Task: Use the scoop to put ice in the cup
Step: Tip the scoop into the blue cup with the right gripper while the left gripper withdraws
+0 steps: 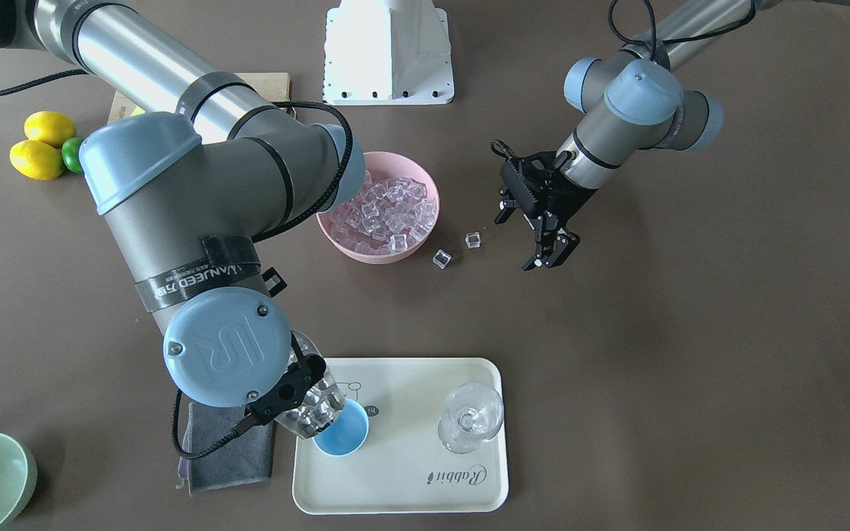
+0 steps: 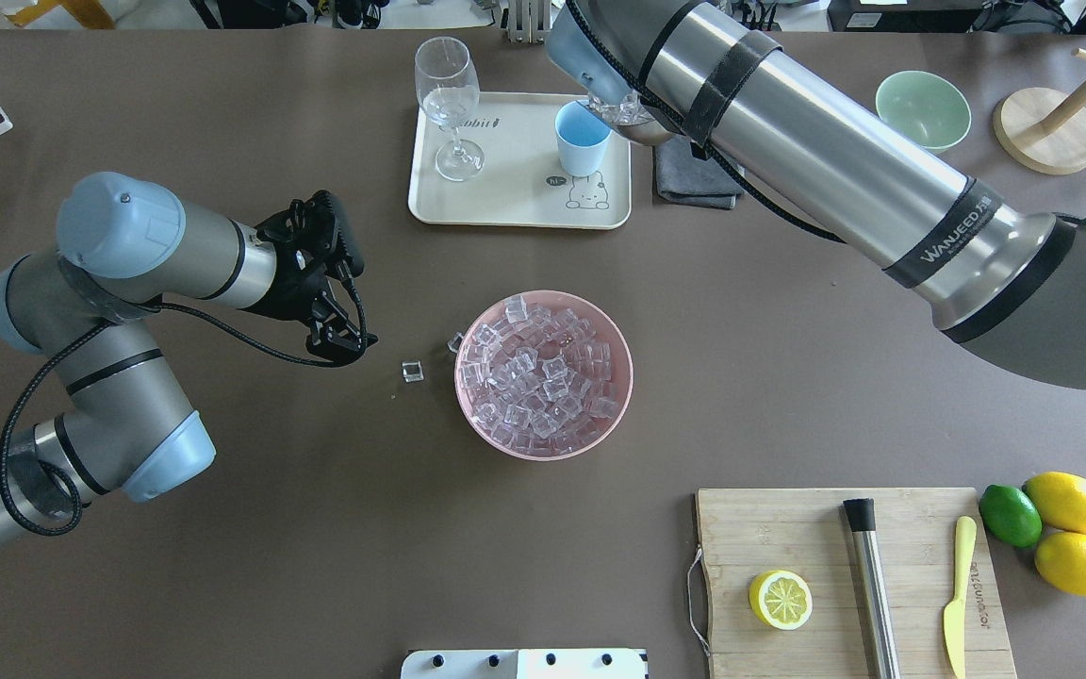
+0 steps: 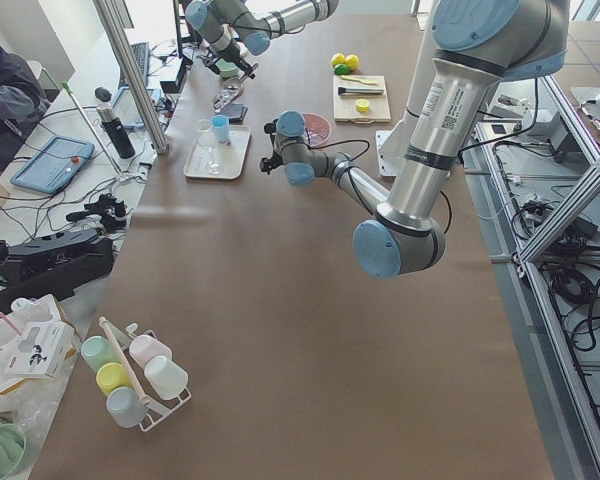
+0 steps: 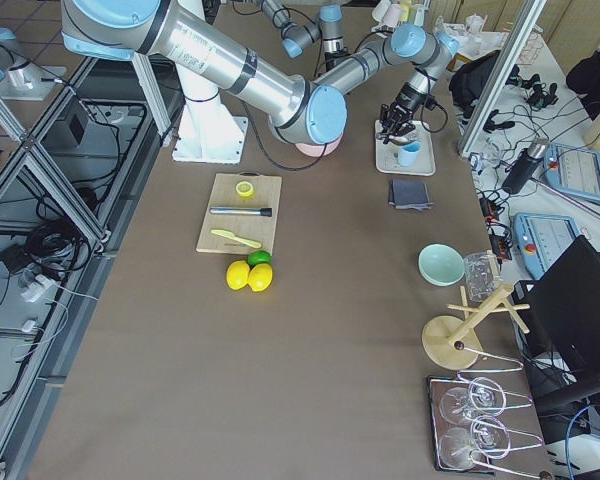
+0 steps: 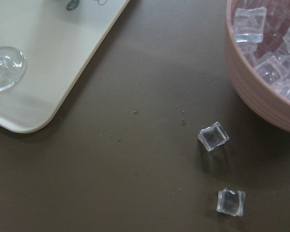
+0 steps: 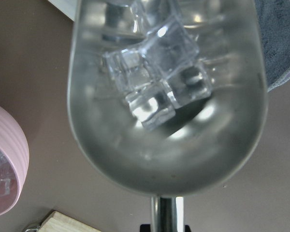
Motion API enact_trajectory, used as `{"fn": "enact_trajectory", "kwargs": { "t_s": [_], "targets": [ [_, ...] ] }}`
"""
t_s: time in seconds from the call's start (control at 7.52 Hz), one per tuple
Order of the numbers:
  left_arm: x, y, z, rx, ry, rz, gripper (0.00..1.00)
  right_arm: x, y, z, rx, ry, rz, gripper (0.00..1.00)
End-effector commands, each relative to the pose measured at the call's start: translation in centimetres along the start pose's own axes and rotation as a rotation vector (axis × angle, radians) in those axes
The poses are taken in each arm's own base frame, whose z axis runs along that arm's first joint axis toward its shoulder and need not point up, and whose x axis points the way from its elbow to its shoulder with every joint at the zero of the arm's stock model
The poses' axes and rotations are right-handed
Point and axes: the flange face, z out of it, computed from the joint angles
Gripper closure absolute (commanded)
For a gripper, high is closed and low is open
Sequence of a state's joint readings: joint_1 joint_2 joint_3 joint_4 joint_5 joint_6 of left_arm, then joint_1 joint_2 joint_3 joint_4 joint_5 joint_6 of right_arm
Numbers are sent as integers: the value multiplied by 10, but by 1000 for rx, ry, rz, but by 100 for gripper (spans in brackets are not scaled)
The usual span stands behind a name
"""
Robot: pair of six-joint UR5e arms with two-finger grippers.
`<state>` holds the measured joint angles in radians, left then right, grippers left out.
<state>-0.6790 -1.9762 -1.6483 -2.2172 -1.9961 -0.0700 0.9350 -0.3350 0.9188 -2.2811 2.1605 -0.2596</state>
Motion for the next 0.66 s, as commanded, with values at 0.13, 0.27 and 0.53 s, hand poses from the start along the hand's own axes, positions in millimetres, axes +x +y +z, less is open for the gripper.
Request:
{"fn": "enact_trajectory", "kwargs": {
  "t_s": [0.13, 0.27, 0.53],
  "targets": [
    [-43, 30, -22, -153, -100, -107, 2, 8, -6, 9, -65, 4, -27, 100],
    [-80, 41, -54, -197, -155, -176, 2, 11, -8, 13, -89, -2, -46, 100],
    [-130, 72, -94, -291, -250, -299, 2, 11, -6, 11, -104, 6, -50, 100]
  ]
}}
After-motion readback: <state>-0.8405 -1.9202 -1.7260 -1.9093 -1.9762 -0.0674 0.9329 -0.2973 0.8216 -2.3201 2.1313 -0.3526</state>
